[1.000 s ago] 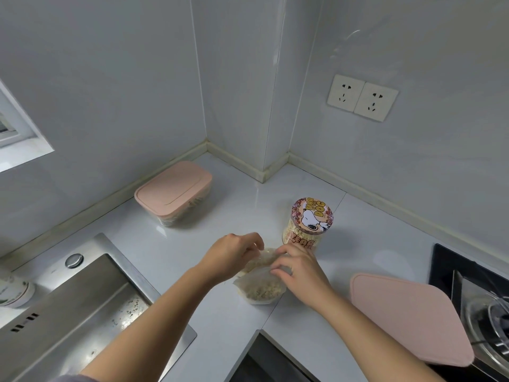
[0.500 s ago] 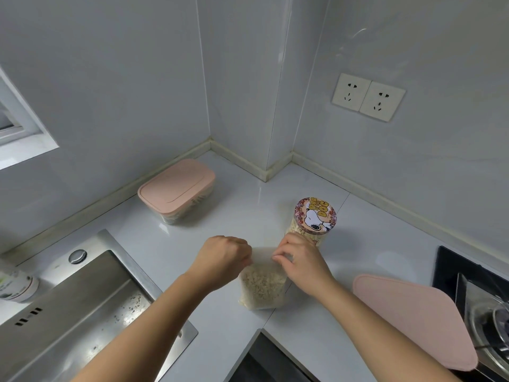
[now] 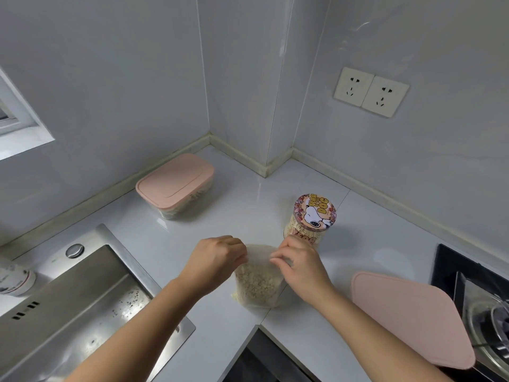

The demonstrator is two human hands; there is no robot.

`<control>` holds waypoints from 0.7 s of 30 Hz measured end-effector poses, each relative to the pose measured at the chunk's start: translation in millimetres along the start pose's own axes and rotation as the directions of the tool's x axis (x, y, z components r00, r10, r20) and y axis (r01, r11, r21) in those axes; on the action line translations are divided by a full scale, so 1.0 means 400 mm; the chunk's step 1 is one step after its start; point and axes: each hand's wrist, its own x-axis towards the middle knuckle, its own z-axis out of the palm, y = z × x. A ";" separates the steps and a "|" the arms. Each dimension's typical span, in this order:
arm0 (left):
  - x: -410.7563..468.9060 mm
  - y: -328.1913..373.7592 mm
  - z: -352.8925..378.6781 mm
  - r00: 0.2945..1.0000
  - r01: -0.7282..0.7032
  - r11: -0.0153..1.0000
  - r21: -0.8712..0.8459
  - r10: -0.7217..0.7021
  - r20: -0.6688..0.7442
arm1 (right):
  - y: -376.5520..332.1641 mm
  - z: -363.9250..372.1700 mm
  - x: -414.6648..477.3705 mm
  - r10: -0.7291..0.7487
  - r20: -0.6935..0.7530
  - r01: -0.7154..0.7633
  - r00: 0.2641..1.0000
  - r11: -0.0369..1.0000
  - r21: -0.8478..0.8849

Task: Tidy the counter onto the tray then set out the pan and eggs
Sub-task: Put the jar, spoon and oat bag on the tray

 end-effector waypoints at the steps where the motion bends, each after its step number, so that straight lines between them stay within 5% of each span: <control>1: -0.006 0.001 0.007 1.000 -0.002 1.000 -0.002 0.002 0.020 | 0.001 0.006 -0.007 -0.001 0.016 0.002 1.000 1.000 -0.006; 13: -0.014 0.041 0.037 0.985 0.157 0.983 -0.095 -0.149 0.085 | 0.045 0.001 -0.022 0.104 0.155 -0.108 0.982 0.994 0.017; 21: 0.046 0.069 0.052 0.973 0.139 0.989 0.044 -0.145 0.181 | 0.062 -0.003 0.022 -0.027 0.251 0.042 0.968 0.998 -0.052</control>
